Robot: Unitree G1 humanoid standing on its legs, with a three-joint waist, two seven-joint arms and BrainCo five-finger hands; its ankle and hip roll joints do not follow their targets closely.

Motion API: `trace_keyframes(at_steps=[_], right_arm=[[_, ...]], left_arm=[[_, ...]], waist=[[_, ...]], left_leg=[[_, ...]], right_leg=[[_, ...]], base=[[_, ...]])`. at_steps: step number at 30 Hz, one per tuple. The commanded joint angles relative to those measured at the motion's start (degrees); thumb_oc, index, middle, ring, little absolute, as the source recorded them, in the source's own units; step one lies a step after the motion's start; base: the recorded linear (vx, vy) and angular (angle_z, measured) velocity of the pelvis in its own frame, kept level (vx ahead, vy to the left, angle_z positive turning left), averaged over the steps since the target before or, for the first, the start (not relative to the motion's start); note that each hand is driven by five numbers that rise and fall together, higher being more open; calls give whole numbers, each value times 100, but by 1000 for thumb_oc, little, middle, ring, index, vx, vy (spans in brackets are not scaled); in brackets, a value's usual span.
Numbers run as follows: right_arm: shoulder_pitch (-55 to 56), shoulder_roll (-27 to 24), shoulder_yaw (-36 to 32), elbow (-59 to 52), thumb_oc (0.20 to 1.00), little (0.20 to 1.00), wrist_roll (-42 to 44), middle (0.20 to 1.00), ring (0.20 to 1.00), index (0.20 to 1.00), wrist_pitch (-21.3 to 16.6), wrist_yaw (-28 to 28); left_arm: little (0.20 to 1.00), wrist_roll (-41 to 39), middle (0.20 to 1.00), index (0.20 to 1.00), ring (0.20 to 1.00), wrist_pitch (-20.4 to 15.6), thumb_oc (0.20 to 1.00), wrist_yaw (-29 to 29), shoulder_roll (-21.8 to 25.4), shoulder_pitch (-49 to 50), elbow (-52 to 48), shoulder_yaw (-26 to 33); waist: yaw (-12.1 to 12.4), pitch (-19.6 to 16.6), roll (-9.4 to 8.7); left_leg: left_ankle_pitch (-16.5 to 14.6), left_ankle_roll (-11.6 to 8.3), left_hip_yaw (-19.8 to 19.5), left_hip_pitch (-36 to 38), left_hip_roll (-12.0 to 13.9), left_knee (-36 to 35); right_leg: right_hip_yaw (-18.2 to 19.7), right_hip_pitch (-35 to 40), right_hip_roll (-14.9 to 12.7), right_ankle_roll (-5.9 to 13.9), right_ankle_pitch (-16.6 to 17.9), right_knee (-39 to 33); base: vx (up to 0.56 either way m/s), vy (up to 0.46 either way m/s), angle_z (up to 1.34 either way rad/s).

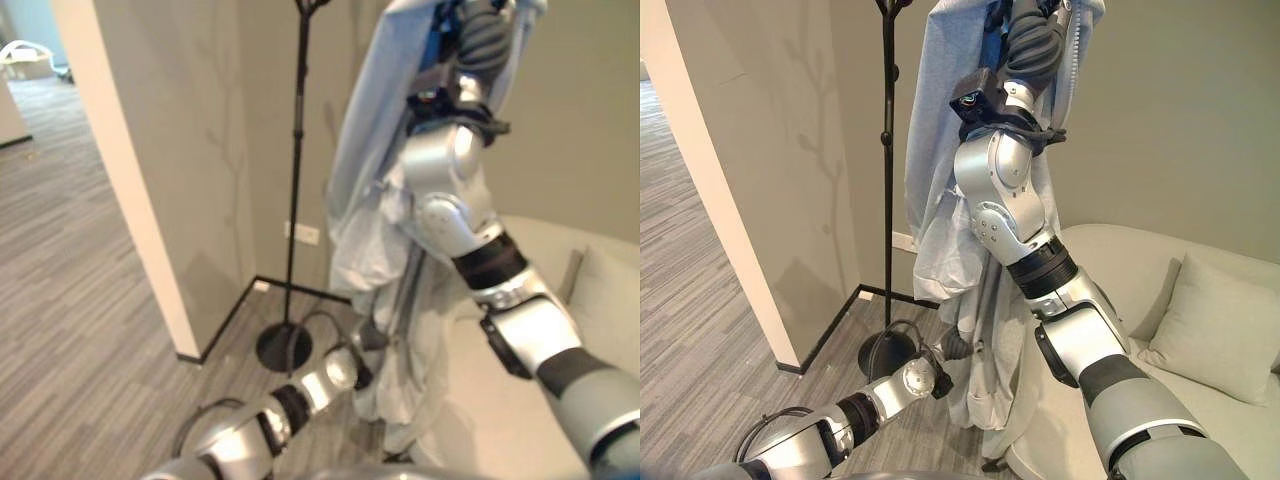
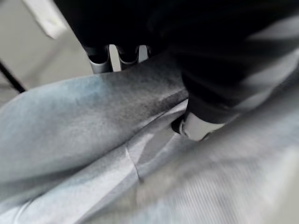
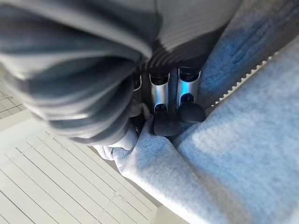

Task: Hang the clothes on the sofa on the clothes rack.

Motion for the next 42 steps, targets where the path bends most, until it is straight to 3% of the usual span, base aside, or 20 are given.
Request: trace_keyframes(at_steps=[1,4,6,9,10,14,21,26,31,33,35,36,38,39,40,42], right_arm=[[-995,-623,-165,-276,200,200,-97,200,200,200,-285,-52],[-816,-774,-211,-449,200,200,-181,200,200,200,-258,-70],[-181,-1190,-379,-1076,200,200,-490,200,200,200,-125,45],[1273,-1773,-1034,-2180,200,200,-1276,200,200,200,193,541],[1569,-1791,-1198,-2377,200,200,-1438,200,200,200,247,652],[2889,-1594,-1982,-3088,200,200,-2231,200,200,200,429,1122],[3849,-1190,-2346,-3348,200,200,-2621,200,200,200,494,1310],[4493,-832,-2393,-3452,200,200,-2965,200,200,200,574,1322],[5396,-492,-2389,-3683,200,200,-3873,200,200,200,762,1199],[5602,-323,-2251,-3751,200,200,-3863,200,200,200,670,1110],[5844,-270,-2101,-3738,200,200,-3815,200,200,200,608,1060],[5995,-261,-2051,-3713,200,200,-3698,200,200,200,574,1074],[6180,-356,-2022,-3705,200,200,-3633,200,200,200,587,1110],[6180,-359,-2023,-3709,200,200,-3633,200,200,200,589,1110],[6233,-424,-2016,-3726,200,200,-3632,200,200,200,561,1089],[6314,-477,-2114,-3757,200,200,-3666,200,200,200,571,1086]], left_arm=[[200,-297,200,200,200,-59,200,696,-359,-699,295,271],[200,-272,200,200,200,-63,200,876,-195,-637,162,462],[200,-139,200,200,200,-79,200,1185,264,-434,-336,918],[200,632,200,200,200,-183,200,1369,1484,301,-1916,1893],[200,823,200,200,200,-199,200,1347,1727,493,-2256,2096],[200,1941,200,200,200,-377,200,1493,2970,1563,-3746,3872],[200,2683,200,200,200,-486,200,1897,3673,2003,-4374,5021],[200,2930,200,200,200,-541,200,2171,3809,2127,-4520,5362],[200,3312,200,200,200,-590,200,2554,3851,2087,-4577,5362],[200,3460,200,200,200,-573,200,2751,3897,2051,-4630,5361],[200,3554,200,200,200,-541,200,2927,3971,1917,-4645,5295],[200,3549,200,200,200,-536,200,2968,3989,1828,-4648,5242],[200,3487,200,200,200,-523,200,2961,3975,1798,-4664,5257],[200,3487,200,200,200,-522,200,2960,3971,1797,-4666,5258],[200,3488,200,200,200,-553,200,2966,3904,1766,-4750,5270],[200,3565,200,200,200,-559,200,2920,3876,1810,-4854,5306]], waist=[[261,349,92],[266,322,98],[292,313,126],[418,335,232],[435,319,241],[513,312,369],[525,368,425],[519,475,401],[434,559,374],[388,631,392],[323,747,473],[255,814,543],[223,820,652],[222,814,645],[231,782,741],[236,723,781]], left_leg=[[-993,374,-103,381,-294,63],[-992,381,-102,385,-304,64],[-957,405,-108,360,-349,70],[-963,446,-112,324,-397,76],[-966,456,-115,317,-408,77],[-1043,506,-96,292,-514,119],[-1155,533,34,215,-593,311],[-1318,589,137,92,-699,653],[-1506,692,103,-77,-835,1031],[-1565,743,123,-171,-854,1223],[-1573,814,152,-317,-836,1409],[-1592,872,143,-375,-814,1507],[-1586,921,161,-393,-784,1531],[-1557,921,165,-414,-793,1526],[-1506,964,198,-401,-784,1473],[-1432,975,268,-332,-779,1346]], right_leg=[[80,-46,-520,446,365,194],[82,-50,-530,446,370,194],[82,-73,-564,446,421,191],[24,-68,-622,446,496,183],[5,-57,-636,446,509,175],[-8,-17,-730,446,727,98],[91,-91,-812,446,970,-32],[252,-175,-888,446,1131,-29],[267,-195,-1058,446,1260,171],[258,-251,-1079,446,1275,340],[282,-297,-1010,446,900,666],[400,-356,-834,376,423,1019],[493,-400,-483,233,-111,1414],[497,-425,-493,222,-97,1417],[410,-458,-232,126,-412,1790],[321,-466,-22,16,-665,1937]], base=[[0,0,0],[-10,9,0],[-24,46,4],[-33,49,4],[8,61,1],[0,73,4],[-16,51,-7],[-33,66,-24],[-9,64,-3],[-24,63,4],[-65,120,3],[-48,170,10],[-21,116,17],[-13,95,16],[-17,83,12],[27,59,13]])
